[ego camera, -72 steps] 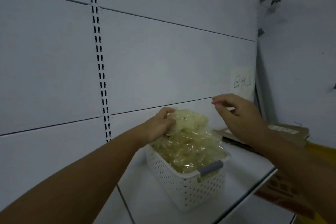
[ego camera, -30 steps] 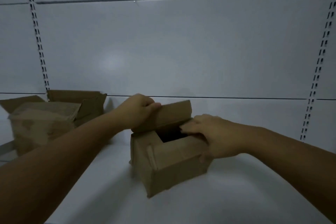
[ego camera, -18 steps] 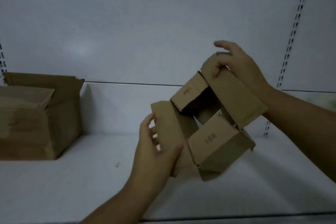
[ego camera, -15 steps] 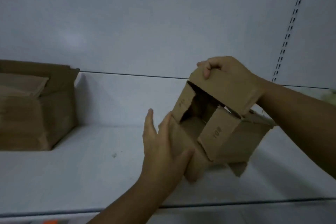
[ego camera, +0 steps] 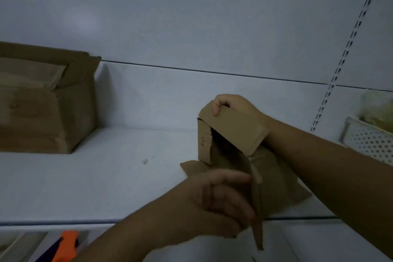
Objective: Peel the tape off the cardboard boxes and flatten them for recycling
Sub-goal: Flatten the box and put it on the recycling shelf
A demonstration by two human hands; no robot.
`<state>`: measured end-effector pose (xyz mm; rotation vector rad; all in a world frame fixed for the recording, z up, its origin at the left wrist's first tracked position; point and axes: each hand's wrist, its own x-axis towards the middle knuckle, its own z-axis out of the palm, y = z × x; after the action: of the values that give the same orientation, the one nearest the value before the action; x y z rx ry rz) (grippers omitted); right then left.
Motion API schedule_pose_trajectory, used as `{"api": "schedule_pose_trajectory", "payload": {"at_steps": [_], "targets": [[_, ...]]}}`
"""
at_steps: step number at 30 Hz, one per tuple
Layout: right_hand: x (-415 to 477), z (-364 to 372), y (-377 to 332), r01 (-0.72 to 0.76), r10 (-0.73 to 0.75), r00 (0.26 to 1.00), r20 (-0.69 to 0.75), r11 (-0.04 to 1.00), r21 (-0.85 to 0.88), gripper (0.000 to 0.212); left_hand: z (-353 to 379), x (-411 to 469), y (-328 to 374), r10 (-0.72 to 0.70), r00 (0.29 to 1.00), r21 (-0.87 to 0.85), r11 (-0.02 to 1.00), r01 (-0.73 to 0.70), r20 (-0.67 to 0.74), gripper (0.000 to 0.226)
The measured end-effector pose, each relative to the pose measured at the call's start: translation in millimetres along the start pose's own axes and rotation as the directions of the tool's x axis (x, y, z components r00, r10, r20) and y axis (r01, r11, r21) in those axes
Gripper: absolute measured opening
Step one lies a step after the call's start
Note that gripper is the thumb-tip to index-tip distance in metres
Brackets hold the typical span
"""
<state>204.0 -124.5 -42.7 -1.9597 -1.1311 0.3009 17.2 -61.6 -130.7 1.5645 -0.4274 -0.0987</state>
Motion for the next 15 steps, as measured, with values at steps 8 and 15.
{"api": "schedule_pose_trajectory", "payload": {"at_steps": [8, 15], "targets": [[4, 6, -4, 0.044, -0.046, 0.999, -0.025, 0.997, -0.056, 0.028, -58, 30, -9, 0.053, 0.648, 0.359, 0.865, 0.351, -0.76, 0.063], [-20, -13, 19, 0.192, -0.182, 0.981, 0.065, 0.873, -0.448, 0.061, -89, 74, -20, 0.058, 0.653, 0.228, 0.957, 0.18, -0.755, 0.043]]}}
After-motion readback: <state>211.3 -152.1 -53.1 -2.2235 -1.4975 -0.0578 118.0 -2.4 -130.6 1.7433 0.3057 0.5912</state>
